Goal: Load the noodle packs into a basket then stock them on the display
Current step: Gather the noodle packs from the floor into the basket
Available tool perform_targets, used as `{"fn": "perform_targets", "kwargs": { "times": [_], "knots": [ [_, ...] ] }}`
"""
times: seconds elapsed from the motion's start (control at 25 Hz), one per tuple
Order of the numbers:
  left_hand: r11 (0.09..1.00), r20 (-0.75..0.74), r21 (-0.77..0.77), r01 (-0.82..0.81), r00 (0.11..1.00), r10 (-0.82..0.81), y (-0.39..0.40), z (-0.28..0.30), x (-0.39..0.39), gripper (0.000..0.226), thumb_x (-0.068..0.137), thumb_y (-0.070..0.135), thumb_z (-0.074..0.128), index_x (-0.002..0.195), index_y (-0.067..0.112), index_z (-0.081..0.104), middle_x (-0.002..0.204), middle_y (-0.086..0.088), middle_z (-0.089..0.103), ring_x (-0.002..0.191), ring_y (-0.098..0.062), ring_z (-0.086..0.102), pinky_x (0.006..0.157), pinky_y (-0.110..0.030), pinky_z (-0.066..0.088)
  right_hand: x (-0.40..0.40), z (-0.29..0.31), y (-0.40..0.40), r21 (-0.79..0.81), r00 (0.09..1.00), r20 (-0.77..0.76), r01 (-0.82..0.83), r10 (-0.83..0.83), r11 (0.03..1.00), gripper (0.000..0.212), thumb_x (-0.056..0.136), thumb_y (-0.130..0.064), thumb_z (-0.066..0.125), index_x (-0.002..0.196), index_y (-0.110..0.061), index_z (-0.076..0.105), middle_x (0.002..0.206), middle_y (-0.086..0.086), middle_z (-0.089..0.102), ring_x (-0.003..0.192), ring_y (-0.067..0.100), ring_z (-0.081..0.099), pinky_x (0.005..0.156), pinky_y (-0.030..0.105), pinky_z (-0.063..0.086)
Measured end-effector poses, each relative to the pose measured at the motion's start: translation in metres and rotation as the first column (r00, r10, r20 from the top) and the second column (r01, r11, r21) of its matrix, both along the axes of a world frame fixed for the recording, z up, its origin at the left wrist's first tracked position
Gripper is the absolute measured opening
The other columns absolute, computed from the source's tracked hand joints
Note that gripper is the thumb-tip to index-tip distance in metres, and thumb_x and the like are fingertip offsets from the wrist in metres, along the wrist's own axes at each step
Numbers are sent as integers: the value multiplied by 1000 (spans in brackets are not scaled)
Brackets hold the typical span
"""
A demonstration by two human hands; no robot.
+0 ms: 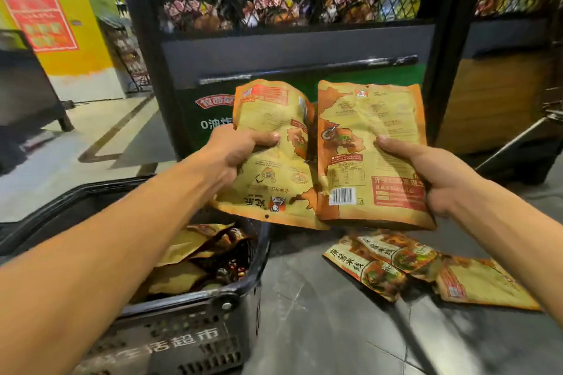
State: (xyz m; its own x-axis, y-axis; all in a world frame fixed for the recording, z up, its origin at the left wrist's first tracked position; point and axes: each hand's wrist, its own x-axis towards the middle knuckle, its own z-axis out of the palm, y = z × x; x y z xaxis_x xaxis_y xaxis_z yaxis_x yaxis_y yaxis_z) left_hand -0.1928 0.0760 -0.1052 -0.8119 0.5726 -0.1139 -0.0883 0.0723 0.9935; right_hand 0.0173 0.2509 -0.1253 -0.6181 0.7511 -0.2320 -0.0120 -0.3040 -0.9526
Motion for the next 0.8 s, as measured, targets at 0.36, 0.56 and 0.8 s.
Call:
{"fn": "perform_targets", "kwargs": {
  "times": [0.36, 0.56, 0.8],
  "knots": [
    [954, 151, -66, -293, 942, 299, -167, 9, -86, 37, 80, 11, 80, 112, 9, 63, 88, -16, 78, 70, -32, 77, 60, -45, 63, -131, 20, -108, 17, 962, 16, -273, 272, 962, 43, 77, -19, 86, 113, -9, 64, 90, 14, 79, 77, 33, 78, 66, 45, 63],
    [932, 222, -161, -325, 908, 355, -212, -16, -125, 43, 80, 11, 80, 118, 5, 63, 98, -18, 77, 89, -37, 75, 79, -51, 60, -197, -7, -149, -72, 919, 144, -360, 366, 930, 44, 83, -18, 83, 119, -7, 61, 95, 17, 78, 75, 34, 77, 62, 44, 63],
    [894, 334, -398, -206, 875, 350, -236, -70, -161, 37, 84, 9, 77, 117, 0, 64, 98, -23, 76, 89, -38, 73, 87, -54, 57, -237, -55, -170, -124, 806, 382, -440, 452, 890, 30, 94, -11, 70, 120, -2, 57, 93, 20, 76, 60, 30, 73, 47, 36, 58]
  ]
}}
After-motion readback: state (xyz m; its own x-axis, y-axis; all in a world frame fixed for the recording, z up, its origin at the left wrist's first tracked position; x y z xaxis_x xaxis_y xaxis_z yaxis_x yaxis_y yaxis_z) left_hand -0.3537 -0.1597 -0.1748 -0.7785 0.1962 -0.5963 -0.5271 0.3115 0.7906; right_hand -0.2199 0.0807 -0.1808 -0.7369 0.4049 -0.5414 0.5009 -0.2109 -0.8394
